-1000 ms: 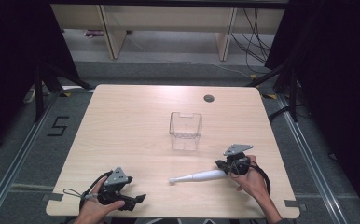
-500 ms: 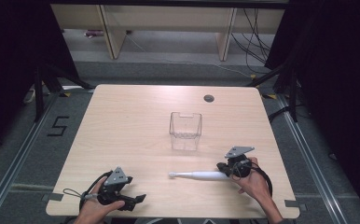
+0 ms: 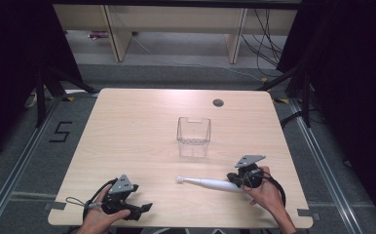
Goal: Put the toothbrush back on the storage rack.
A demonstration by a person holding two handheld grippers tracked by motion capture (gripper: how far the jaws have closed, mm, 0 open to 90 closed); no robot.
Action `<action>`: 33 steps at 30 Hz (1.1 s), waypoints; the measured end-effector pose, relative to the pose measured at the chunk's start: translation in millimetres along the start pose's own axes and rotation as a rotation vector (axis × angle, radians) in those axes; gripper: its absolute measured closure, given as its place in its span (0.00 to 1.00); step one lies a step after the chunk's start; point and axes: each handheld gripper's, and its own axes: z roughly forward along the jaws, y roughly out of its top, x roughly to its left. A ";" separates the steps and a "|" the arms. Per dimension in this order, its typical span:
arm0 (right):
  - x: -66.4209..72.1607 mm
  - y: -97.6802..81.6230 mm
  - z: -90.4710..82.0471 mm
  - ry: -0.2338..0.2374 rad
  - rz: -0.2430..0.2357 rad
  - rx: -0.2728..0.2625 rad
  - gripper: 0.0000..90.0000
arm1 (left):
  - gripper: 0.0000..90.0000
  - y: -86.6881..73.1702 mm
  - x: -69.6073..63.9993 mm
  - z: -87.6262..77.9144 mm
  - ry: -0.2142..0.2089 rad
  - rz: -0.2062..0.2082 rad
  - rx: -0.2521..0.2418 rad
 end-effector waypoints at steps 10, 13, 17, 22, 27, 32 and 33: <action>6.0 -7.8 -5.8 -0.005 0.012 0.006 0.97 | 0.17 0.0 -0.4 0.0 0.001 0.001 -0.002; 7.3 -10.1 -8.3 -0.004 0.019 0.002 0.97 | 0.17 0.1 0.3 -0.4 0.002 0.012 0.008; 8.5 -11.6 -12.2 -0.019 0.025 0.002 0.96 | 0.17 0.0 -0.4 0.2 0.000 0.001 0.000; 11.3 -15.6 -13.5 -0.005 0.025 0.008 0.96 | 0.17 0.2 0.3 -0.2 0.002 0.010 0.008; 13.5 -17.8 -14.2 -0.008 0.031 -0.012 0.96 | 0.17 0.0 -0.3 0.2 0.001 0.004 0.001; 15.6 -20.2 -19.6 -0.003 0.054 0.022 0.95 | 0.17 0.1 -0.3 0.1 0.001 0.005 0.001; 15.2 -22.3 -18.2 -0.013 0.032 -0.005 0.95 | 0.17 0.0 -0.4 0.3 0.000 0.002 0.000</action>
